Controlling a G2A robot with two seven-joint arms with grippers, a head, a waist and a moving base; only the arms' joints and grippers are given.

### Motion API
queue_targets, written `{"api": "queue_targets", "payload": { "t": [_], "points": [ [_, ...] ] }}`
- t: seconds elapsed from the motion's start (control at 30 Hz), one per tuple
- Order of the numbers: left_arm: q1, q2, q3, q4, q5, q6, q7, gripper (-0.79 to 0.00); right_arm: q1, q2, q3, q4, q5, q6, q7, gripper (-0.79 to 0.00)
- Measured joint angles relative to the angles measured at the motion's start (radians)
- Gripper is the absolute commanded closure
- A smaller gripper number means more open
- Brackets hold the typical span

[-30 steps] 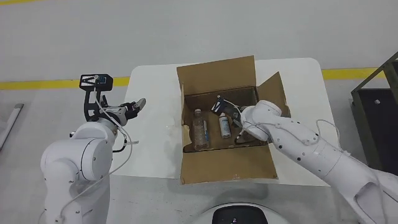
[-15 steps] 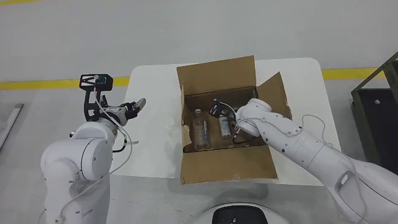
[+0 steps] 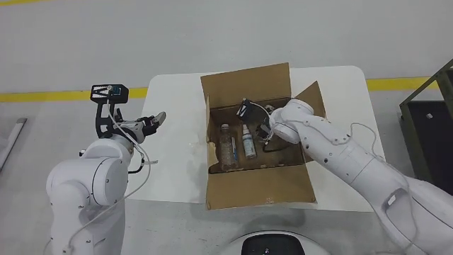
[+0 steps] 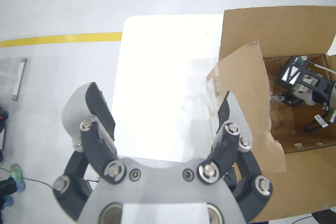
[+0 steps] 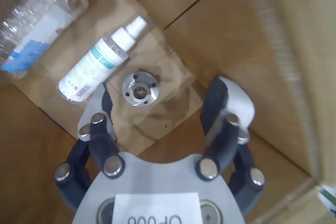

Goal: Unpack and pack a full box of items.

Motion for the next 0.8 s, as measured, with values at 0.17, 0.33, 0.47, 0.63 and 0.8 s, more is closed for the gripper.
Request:
{"api": "queue_targets", "payload": {
  "t": [0.17,0.33,0.47,0.63,0.8],
  "points": [
    [0.0,0.0,0.0,0.0,0.0,0.0,0.0,-0.785,-0.064,0.073,0.152,-0.225,-0.061,-0.084,-0.025,-0.256],
    [0.0,0.0,0.0,0.0,0.0,0.0,0.0,-0.785,-0.207,0.153,0.394,-0.55,-0.106,-0.143,-0.013,0.0],
    [0.0,0.0,0.0,0.0,0.0,0.0,0.0,-0.785,-0.314,0.188,0.578,-0.741,-0.031,-0.199,-0.035,0.0],
    [0.0,0.0,0.0,0.0,0.0,0.0,0.0,-0.785,-0.407,0.217,0.768,-0.878,0.029,-0.255,-0.052,0.0],
    [0.0,0.0,0.0,0.0,0.0,0.0,0.0,-0.785,-0.469,0.231,0.876,-0.938,0.041,-0.257,-0.05,0.0]
  ]
}}
